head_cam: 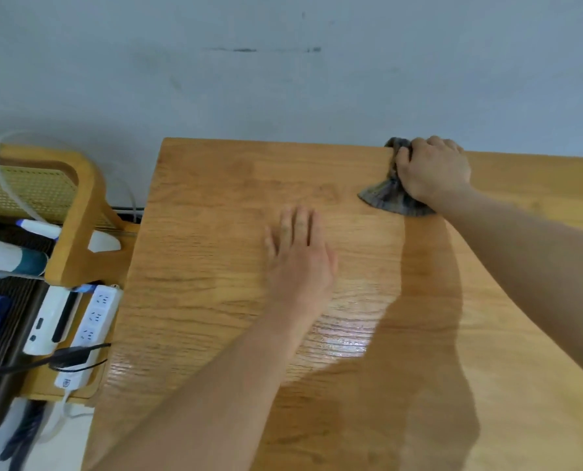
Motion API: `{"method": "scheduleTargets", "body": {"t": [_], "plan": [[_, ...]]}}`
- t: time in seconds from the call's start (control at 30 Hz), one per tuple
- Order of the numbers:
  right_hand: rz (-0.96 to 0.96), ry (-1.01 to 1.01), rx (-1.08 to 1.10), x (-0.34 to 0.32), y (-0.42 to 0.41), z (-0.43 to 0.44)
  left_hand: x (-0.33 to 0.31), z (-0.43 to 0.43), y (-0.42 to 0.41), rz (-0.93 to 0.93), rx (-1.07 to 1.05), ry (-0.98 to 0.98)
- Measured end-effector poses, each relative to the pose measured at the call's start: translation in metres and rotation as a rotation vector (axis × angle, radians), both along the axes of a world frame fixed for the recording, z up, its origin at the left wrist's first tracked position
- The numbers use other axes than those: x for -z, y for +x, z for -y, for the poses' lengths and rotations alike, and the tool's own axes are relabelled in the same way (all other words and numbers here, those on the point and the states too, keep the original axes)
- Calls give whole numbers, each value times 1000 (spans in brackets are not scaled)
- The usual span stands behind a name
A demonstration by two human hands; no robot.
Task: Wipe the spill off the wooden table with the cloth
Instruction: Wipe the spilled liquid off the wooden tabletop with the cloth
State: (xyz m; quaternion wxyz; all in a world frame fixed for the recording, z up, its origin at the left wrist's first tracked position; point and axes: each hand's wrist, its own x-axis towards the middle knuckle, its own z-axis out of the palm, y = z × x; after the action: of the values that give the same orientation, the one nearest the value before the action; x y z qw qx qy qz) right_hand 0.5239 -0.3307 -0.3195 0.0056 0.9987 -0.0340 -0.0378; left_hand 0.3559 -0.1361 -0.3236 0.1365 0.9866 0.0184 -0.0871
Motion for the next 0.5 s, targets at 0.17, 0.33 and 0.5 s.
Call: {"method": "scheduleTargets", "body": {"t": [0.17,0.33,0.5], "plan": [[33,61,-198,13,6,-88,7,20,7,34,-68,38],[24,177,-358,15,4,-105,5,21,7,55,-73,42],[76,88,-94,13,5,19,7,19,7,56,-51,39]]}}
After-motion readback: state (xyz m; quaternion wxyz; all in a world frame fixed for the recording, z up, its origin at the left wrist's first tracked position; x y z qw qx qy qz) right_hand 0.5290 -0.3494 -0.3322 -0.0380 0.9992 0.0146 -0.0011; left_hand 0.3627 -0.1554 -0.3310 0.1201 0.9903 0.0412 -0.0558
